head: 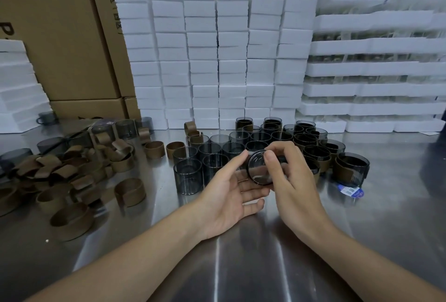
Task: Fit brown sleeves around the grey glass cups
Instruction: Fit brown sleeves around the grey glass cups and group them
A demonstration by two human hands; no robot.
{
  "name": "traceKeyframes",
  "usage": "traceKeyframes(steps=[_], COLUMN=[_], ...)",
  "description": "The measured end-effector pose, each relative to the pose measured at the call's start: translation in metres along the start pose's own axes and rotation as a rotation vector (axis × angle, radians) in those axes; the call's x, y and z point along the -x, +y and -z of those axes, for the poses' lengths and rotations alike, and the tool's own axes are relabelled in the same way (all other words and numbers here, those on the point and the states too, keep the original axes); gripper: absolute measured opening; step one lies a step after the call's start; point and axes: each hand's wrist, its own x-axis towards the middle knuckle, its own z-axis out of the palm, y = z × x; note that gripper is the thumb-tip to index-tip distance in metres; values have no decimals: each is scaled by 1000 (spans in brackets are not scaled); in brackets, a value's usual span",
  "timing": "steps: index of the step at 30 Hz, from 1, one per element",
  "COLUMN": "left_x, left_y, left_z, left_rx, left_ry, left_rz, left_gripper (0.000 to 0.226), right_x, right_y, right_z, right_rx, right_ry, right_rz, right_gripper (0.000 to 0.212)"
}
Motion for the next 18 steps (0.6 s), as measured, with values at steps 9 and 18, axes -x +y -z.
traceKeyframes(steps=[9, 18], left_x=[7, 16], left_y=[-14, -21], left_z=[-16, -18], left_rx=[-273, -585], left_ry=[271, 301], left_rz=[-444, -825], left_gripper=[47, 74], right_x=[5, 7], right_y=[-3, 2], right_z=[4, 3], right_rx=[-64, 13], right_ry=[-115, -229], right_rz=[-20, 47], right_gripper=[30, 72])
